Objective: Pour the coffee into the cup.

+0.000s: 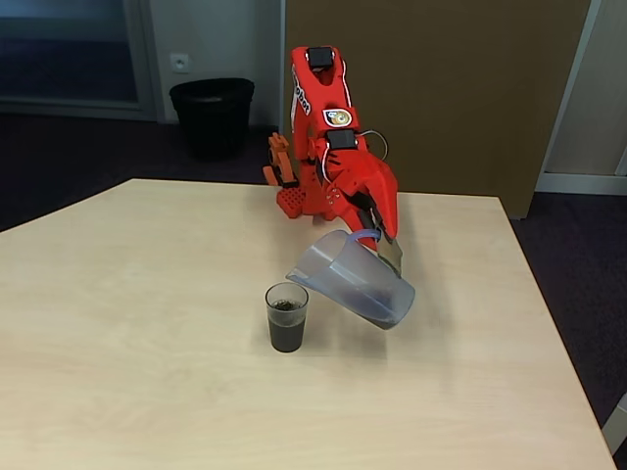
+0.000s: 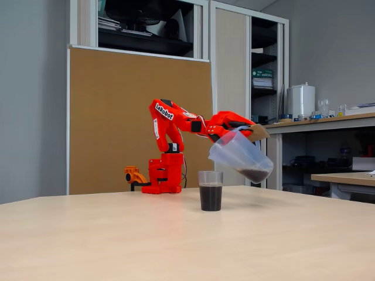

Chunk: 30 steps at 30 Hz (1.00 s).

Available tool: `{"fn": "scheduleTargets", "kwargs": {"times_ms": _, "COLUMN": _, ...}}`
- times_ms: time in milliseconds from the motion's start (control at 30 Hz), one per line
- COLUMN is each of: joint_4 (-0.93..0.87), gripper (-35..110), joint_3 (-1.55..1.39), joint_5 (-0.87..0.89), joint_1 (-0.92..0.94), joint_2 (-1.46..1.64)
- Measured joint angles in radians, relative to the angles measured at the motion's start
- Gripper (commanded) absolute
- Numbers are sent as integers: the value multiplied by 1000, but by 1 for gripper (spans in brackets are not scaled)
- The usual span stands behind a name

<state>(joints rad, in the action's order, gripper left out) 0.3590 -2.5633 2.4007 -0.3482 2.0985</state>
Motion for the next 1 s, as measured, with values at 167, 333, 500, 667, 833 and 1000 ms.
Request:
{"fn": "scheduleTargets", "kwargs": {"times_ms": 167, "joint_4": -114, "gripper": 0, "joint_3": 52, "joint_5": -101, "joint_1": -23, "joint_2": -6}}
{"fn": "scheduleTargets", "kwargs": {"times_ms": 333, "joint_4": -181, "gripper": 0, "joint_3": 104, "joint_5": -153, "joint_1": -38, "joint_2": -31}}
{"fn": "scheduleTargets", "kwargs": {"times_ms": 500, "joint_4": -275, "gripper": 0, "joint_3": 206, "joint_5": -215, "joint_1": -64, "joint_2": -77}}
{"fn": "scheduleTargets", "kwargs": {"times_ms": 667, "joint_4": -322, "gripper": 0, "joint_3": 336, "joint_5": -302, "joint_1": -106, "joint_2": -179}}
{"fn": "scheduleTargets", "kwargs": {"times_ms": 833, "joint_4": -337, "gripper": 0, "joint_3": 448, "joint_5": -436, "joint_1": -163, "joint_2": -301}}
{"fn": "scheduleTargets", "kwargs": {"times_ms": 1000, "joint_4": -337, "gripper": 0, "joint_3": 520, "joint_5": -597, "joint_1": -206, "joint_2": -439}}
